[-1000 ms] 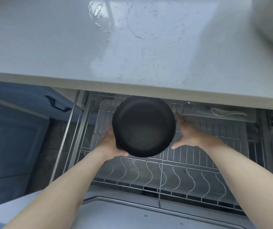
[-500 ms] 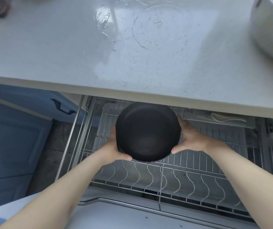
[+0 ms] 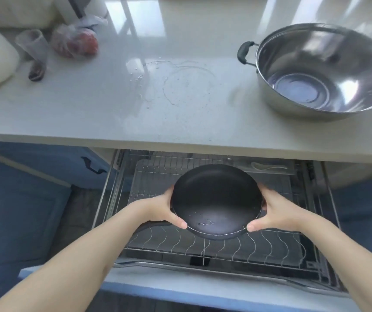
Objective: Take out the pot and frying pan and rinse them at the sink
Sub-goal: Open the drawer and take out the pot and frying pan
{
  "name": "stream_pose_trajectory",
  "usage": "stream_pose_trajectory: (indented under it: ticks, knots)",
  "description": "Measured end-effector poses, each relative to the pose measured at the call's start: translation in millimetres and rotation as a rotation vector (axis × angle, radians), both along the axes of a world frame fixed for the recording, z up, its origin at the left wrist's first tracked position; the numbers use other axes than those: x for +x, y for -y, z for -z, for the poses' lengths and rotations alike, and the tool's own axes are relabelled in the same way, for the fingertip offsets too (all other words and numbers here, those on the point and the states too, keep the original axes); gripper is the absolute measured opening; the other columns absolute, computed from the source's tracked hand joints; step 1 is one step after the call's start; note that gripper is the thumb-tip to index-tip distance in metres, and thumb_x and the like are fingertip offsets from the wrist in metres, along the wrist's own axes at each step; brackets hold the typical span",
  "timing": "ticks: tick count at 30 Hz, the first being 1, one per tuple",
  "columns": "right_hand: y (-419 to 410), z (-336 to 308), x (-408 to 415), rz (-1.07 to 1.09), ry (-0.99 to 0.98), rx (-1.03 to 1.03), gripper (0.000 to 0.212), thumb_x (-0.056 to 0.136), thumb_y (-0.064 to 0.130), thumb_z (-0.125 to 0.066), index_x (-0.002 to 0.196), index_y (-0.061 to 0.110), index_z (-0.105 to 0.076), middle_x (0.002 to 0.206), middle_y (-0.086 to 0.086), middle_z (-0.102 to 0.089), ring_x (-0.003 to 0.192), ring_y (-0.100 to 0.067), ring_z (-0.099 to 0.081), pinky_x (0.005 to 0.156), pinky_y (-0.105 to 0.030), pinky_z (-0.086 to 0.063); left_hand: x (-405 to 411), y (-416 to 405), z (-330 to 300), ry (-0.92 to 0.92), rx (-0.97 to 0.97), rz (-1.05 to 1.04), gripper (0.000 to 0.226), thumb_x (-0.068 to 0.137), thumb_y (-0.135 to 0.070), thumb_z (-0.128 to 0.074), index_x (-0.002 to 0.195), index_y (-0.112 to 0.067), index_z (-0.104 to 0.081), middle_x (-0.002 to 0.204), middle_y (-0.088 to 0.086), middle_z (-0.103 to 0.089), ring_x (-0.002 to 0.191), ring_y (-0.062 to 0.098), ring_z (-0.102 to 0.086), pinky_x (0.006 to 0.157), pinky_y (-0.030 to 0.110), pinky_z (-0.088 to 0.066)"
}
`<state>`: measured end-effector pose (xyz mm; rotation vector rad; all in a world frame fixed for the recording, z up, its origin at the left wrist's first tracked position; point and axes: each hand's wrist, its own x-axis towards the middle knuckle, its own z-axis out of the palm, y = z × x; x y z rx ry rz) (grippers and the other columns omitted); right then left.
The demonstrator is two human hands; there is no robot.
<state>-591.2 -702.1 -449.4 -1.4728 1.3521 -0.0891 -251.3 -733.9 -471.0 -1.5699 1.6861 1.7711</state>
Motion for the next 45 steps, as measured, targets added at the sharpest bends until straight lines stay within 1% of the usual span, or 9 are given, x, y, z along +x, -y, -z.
stream_pose_trajectory:
  ticks: [4,12,17,20,25,30,34,42,45]
  knots:
    - [-45.3,-33.8,-34.1,0.105,-0.105,0.001,0.128,0.045,0.059,-0.090,0.148,0.041,-0.018,0.138,0.014,-0.041,0.130,-0.010,-0.044,0.111,-0.037,-0.039,-34.7,-11.0,-28.8,0.025,-0.026,0.082,0.131,0.051,-0.049,-0.090,0.148,-0.051,-0.002,0.147,-0.018,-0.039,0.138,0.012,-0.037,0.116,0.041,-0.031]
    - [-147.2,-89.6,-106.1,0.305,-0.241,-0.047,0.122,0.032,0.074,-0.086,0.137,0.044,-0.033,0.114,0.009,-0.057,0.098,-0.007,-0.055,0.090,-0.037,-0.052,-116.9,-44.2,-90.9,-0.016,-0.093,0.278,0.131,0.055,-0.049,-0.089,0.147,-0.052,0.004,0.148,-0.016,-0.037,0.137,0.014,-0.036,0.115,0.043,-0.029]
    - [-176.5,-146.9,-114.6,0.389,-0.261,-0.130,0.120,0.051,0.042,-0.094,0.149,0.029,-0.026,0.136,0.011,-0.045,0.134,-0.014,-0.038,0.106,-0.031,-0.035,-150.1,-46.9,-130.7,-0.086,-0.183,0.347,0.142,0.048,-0.054,-0.091,0.150,-0.044,0.007,0.155,-0.010,-0.030,0.143,0.017,-0.030,0.117,0.045,-0.027]
    - [-172.5,-163.4,-111.1,0.435,-0.364,-0.162,0.149,0.037,0.068,-0.089,0.156,0.023,-0.012,0.151,0.002,-0.036,0.141,-0.015,-0.031,0.116,-0.038,-0.031,-149.7,-37.7,-153.6,-0.089,-0.252,0.367,0.150,0.043,-0.060,-0.090,0.151,-0.043,0.013,0.159,-0.010,-0.024,0.145,0.017,-0.026,0.119,0.045,-0.025]
    - [-143.5,-182.5,-76.0,0.444,-0.326,-0.266,0.149,0.023,0.084,-0.078,0.150,0.033,-0.019,0.131,0.006,-0.046,0.126,-0.014,-0.044,0.108,-0.044,-0.041,-108.1,-11.8,-187.3,-0.172,-0.334,0.310,0.140,0.051,-0.047,-0.093,0.149,-0.048,0.006,0.154,-0.014,-0.032,0.141,0.012,-0.033,0.117,0.041,-0.029]
    - [-90.7,-200.2,-0.4,0.406,-0.165,-0.329,0.124,0.043,0.056,-0.092,0.140,0.052,-0.014,0.116,0.014,-0.038,0.113,-0.005,-0.040,0.092,-0.027,-0.038,-28.2,22.8,-208.2,-0.239,-0.355,0.202,0.124,0.060,-0.026,-0.093,0.146,-0.050,-0.007,0.146,-0.020,-0.039,0.135,0.002,-0.040,0.114,0.036,-0.035]
    - [-21.3,-185.0,60.8,0.344,-0.111,-0.383,0.145,0.036,0.066,-0.087,0.152,0.042,-0.003,0.130,0.016,-0.039,0.127,-0.004,-0.038,0.104,-0.031,-0.040,48.9,62.0,-206.5,-0.233,-0.343,0.098,0.121,0.069,-0.008,-0.087,0.134,-0.065,-0.002,0.142,-0.032,-0.031,0.124,-0.018,-0.039,0.097,0.005,-0.038]
    - [118.4,-139.5,132.9,0.258,-0.083,-0.381,0.140,0.039,0.062,-0.086,0.153,0.040,-0.008,0.130,0.012,-0.043,0.127,-0.007,-0.037,0.108,-0.034,-0.040,123.9,160.1,-184.2,-0.113,-0.401,-0.004,0.130,0.065,-0.009,-0.088,0.145,-0.052,0.005,0.133,-0.029,-0.035,0.109,-0.022,-0.043,0.099,0.014,-0.040]
    - [153.8,-128.3,137.8,0.260,-0.097,-0.396,0.139,0.038,0.065,-0.085,0.152,0.041,-0.010,0.128,0.012,-0.046,0.125,-0.006,-0.040,0.107,-0.036,-0.042,128.0,195.7,-180.0,-0.125,-0.380,-0.010,0.124,0.067,-0.005,-0.086,0.140,-0.058,-0.001,0.126,-0.021,-0.045,0.094,-0.015,-0.057,0.080,0.012,-0.048]
